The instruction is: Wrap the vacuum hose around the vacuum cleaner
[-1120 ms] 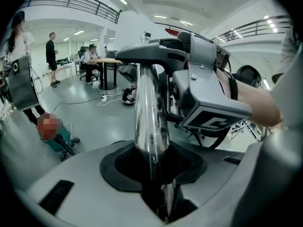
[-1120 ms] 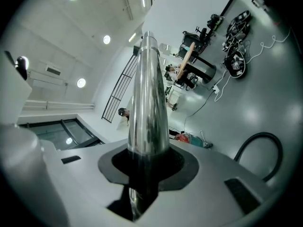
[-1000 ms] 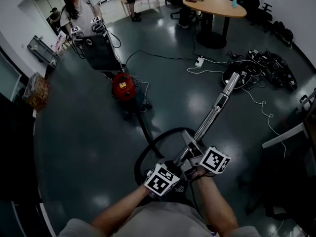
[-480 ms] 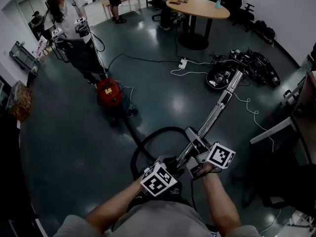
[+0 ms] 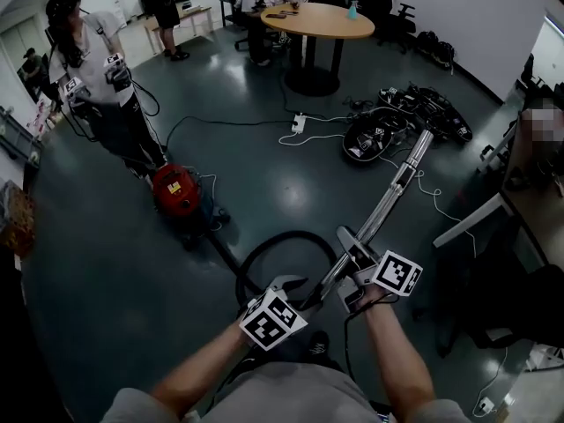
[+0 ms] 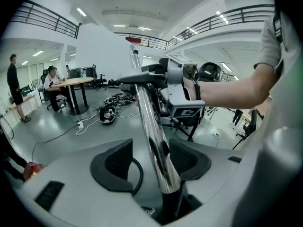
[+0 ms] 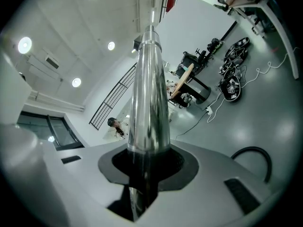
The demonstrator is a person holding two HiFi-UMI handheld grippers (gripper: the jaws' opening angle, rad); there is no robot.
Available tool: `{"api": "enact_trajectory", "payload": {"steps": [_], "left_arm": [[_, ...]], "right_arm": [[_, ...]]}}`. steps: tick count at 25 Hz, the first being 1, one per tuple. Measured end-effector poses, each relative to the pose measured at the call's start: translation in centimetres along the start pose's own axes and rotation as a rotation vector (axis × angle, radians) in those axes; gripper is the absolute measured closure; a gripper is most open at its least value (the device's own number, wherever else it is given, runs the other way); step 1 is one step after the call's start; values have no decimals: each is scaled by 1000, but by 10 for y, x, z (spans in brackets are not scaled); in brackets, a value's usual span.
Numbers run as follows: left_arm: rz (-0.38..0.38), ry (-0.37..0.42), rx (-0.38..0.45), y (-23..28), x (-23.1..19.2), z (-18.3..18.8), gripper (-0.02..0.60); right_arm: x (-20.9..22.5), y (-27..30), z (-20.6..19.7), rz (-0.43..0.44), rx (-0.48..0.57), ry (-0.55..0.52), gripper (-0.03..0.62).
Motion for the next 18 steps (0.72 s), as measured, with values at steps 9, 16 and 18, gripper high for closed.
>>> {"api": "enact_trajectory", "payload": {"steps": [9,16,18], "left_arm": [[-5,60,-18,-37,-55,-15,350],[84,112,33,-65,-100,-13,574],[87,133,48,-70,-112,-10,574]], "right_arm": [[-3,34,-11,-63,-101,-114,493],[-20,58,-41,-107,-253,-235,493],[-27,64,-47,-123,-286,-282,493]]}}
Point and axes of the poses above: the fingertips, and each gripper's own axes: y forward along the fingers, x to its right, z out of its top, the point moved 7 cm from there along -y, backward along the fingers, and after that the axes turned 1 degree about y, right-handed, at the moved point
